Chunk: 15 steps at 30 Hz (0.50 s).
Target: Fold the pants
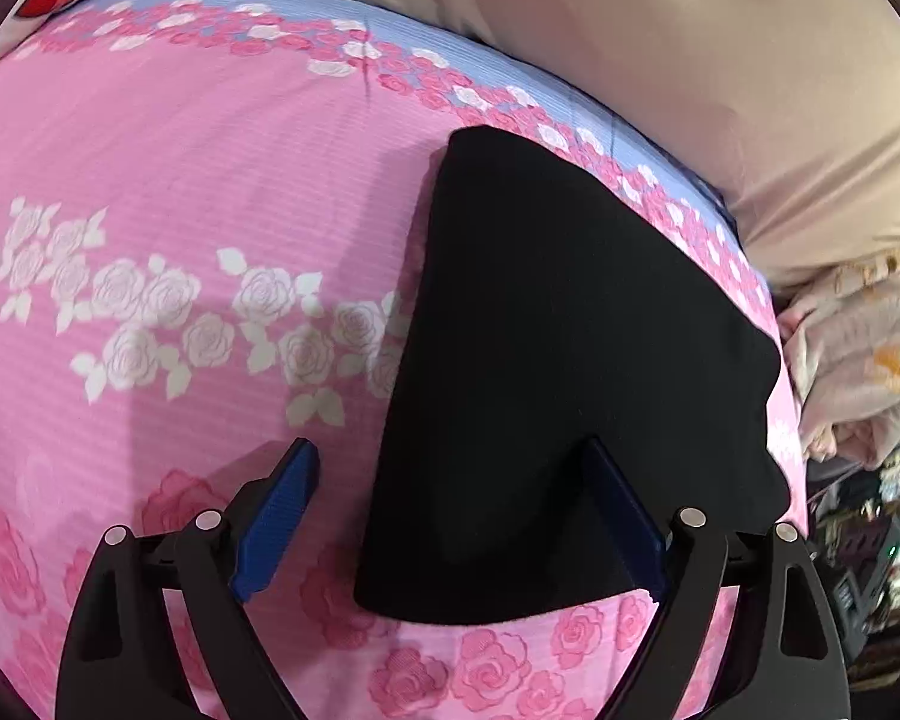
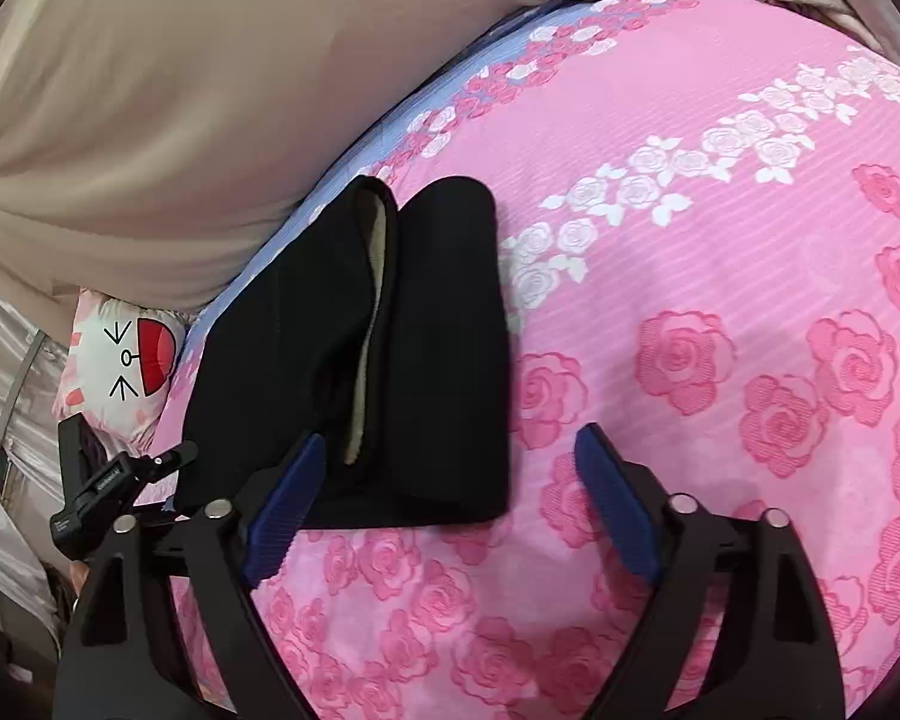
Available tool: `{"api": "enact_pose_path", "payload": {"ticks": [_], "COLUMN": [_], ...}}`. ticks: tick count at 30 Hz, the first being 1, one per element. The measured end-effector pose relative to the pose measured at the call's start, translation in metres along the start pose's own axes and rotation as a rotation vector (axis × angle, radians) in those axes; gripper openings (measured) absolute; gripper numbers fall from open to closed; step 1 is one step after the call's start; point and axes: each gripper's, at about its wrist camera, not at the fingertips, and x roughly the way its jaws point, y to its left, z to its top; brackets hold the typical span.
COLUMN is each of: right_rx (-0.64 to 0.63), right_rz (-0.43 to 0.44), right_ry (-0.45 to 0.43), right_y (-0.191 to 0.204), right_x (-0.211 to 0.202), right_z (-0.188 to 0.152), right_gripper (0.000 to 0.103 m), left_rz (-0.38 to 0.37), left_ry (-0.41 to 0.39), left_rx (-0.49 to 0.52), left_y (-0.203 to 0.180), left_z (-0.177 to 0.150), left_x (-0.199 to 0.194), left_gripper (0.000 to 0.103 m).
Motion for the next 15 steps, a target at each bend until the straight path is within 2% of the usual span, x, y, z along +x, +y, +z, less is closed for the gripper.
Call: {"api": "enact_pose_path", "payload": {"ticks": [2, 5, 6, 11, 12, 15], "right_rx": [0.013, -0.014, -0.017, -0.001, -0.005, -0.044], "right_rz": [0.053, 0.03, 0.026, 0.023, 0.024, -0.013], "right_ry": [0.031, 0.034, 0.037, 0.036, 0.038, 0.029], "right_y": [0.006, 0.016, 0.019, 0.022, 0.023, 0.034], "right_x": [0.011, 0.022, 0.025, 0.037, 0.041, 0.049], "right_z": [0.002, 0.003, 0.004, 0.014, 0.016, 0.02], "right_gripper": [0.085, 0.088, 0.091, 0.092, 0.093, 0.093], "left_rz": [-0.002, -0.04, -0.04, -0.001, -0.011, 0.018], "left_ry": [0.01, 0.049, 0.06, 0.053, 0.058, 0.05], "left_rx": [0.017, 0.062, 0.085, 0.125, 0.126, 0.15], "left_y": [-0.005, -0.02, -0.027, -0.041, -0.043, -0.05], "left_z": [0.002, 0.007, 0.009, 0.017, 0.018, 0.019], "left_x": [0.004, 0.014, 0.019, 0.031, 0.033, 0.039], "left_gripper": [0.087, 0.087, 0.09, 0.092, 0.098, 0.097]}}
